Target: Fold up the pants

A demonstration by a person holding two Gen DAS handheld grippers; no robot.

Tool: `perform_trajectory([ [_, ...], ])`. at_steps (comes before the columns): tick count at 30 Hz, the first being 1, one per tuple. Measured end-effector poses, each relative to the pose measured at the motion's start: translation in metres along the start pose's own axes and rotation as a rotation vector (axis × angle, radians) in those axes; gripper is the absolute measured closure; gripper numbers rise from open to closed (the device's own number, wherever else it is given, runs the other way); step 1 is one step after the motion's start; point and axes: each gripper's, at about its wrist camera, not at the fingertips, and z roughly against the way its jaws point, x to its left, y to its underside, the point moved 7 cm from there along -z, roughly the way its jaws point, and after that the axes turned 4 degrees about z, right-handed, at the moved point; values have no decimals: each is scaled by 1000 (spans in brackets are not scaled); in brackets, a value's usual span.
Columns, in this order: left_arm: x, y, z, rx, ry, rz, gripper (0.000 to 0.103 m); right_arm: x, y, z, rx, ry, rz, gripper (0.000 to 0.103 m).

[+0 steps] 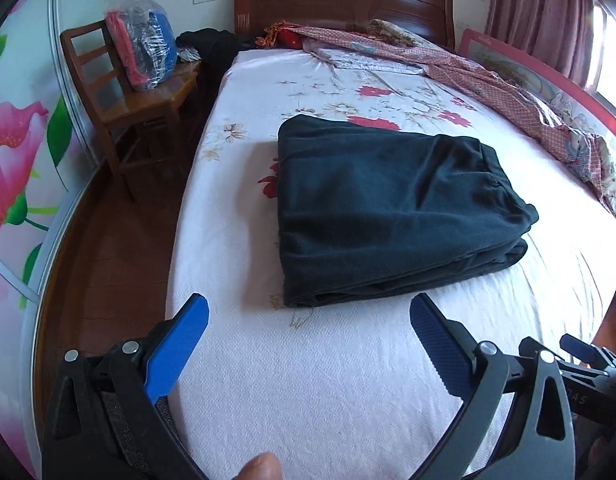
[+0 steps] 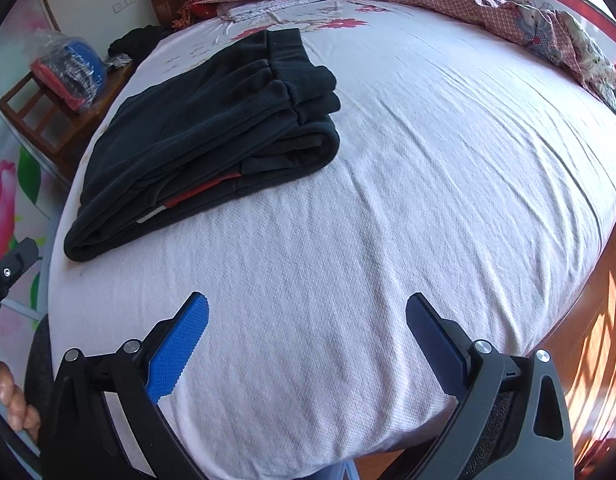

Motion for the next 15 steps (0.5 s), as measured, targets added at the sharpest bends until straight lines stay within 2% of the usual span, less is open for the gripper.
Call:
perform_trajectory([
  [3, 0, 0, 3, -12, -13, -8, 2, -3, 7, -2, 16, 4, -5, 5],
  [5, 3, -2, 9, -64, -28, -1, 2, -2, 11, -5, 28, 8, 3, 5],
  [8, 11, -3, 16, -123, -56, 43, 2, 1, 12, -7, 36, 5, 11, 5],
  [10, 19, -2, 16, -133, -72, 84, 2, 2, 12, -7, 34, 4, 18, 5],
  [13, 24, 3, 7, -103, -90, 96, 2, 2, 11, -8, 33, 6, 12, 5],
  [14, 22, 5, 2, -82, -72, 83, 2, 1, 11, -8, 32, 8, 7, 5],
  [15, 18, 8, -4, -44, -17, 73, 2, -1, 11, -8, 30, 8, 0, 5],
])
